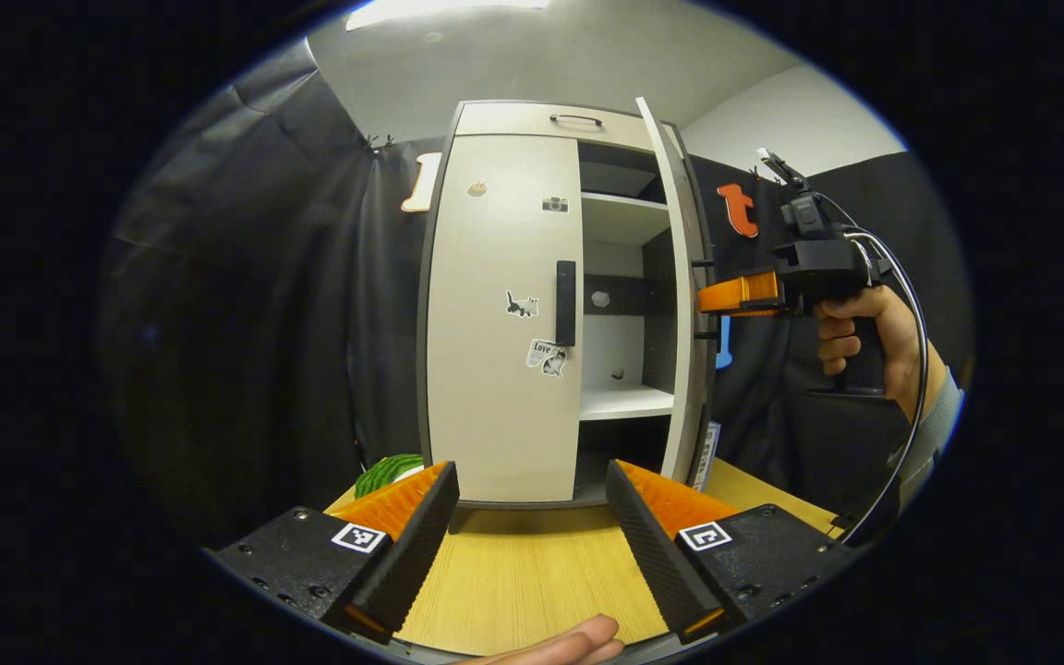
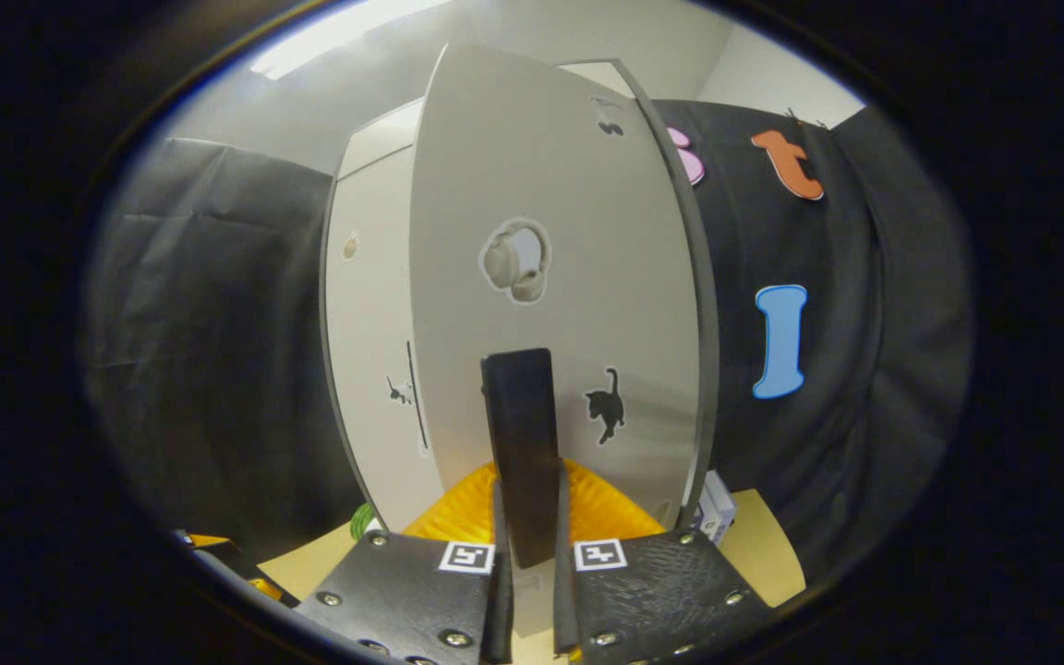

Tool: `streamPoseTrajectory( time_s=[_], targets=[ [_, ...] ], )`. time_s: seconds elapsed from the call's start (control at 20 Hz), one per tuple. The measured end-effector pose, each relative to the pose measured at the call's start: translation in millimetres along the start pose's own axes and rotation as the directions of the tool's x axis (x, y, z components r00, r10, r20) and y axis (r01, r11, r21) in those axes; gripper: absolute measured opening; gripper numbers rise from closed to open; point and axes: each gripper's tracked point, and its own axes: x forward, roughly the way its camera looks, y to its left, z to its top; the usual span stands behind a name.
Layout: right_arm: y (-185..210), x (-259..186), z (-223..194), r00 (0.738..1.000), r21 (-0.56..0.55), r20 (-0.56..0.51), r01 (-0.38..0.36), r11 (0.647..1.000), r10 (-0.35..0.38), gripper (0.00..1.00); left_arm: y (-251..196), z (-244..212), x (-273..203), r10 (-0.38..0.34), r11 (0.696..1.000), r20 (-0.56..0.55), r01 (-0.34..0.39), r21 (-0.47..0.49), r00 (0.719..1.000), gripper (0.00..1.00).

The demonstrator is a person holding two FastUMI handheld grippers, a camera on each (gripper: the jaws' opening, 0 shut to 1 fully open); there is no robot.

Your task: Open the right door of the double-door shoe cabinet with the right hand, and open the left door with the left hand.

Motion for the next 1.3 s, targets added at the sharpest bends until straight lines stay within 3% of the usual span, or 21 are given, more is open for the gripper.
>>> streamPoseTrajectory(
  time_s=[0.65,1.0,1.05,1.1,1.3],
  targets=[
    [-14,-12,3,1.000,0.016,0.021,0.008,1.000,-0.008,0.17,0,-9,1,-0.029,1.000,-0.012,0.029,0.004,1.000,0.99],
    [-40,-28,8,0.994,-0.015,0.041,0.100,0.995,-0.099,0.16,1,-16,3,-0.036,0.999,-0.026,0.035,-0.019,0.999,0.99],
    [-46,-22,6,0.992,-0.013,0.045,0.119,0.993,-0.118,0.06,0,-17,4,-0.038,0.999,-0.031,0.038,-0.021,0.999,1.00],
    [-52,-24,8,0.989,-0.021,0.055,0.136,0.991,-0.134,0.06,0,-19,4,-0.040,0.999,-0.035,0.039,-0.021,0.999,0.99],
    [-98,-36,5,0.956,-0.032,0.054,0.289,0.957,-0.287,0.05,-4,-19,6,-0.049,0.999,-0.031,0.049,-0.006,0.998,0.99]
  ],
)
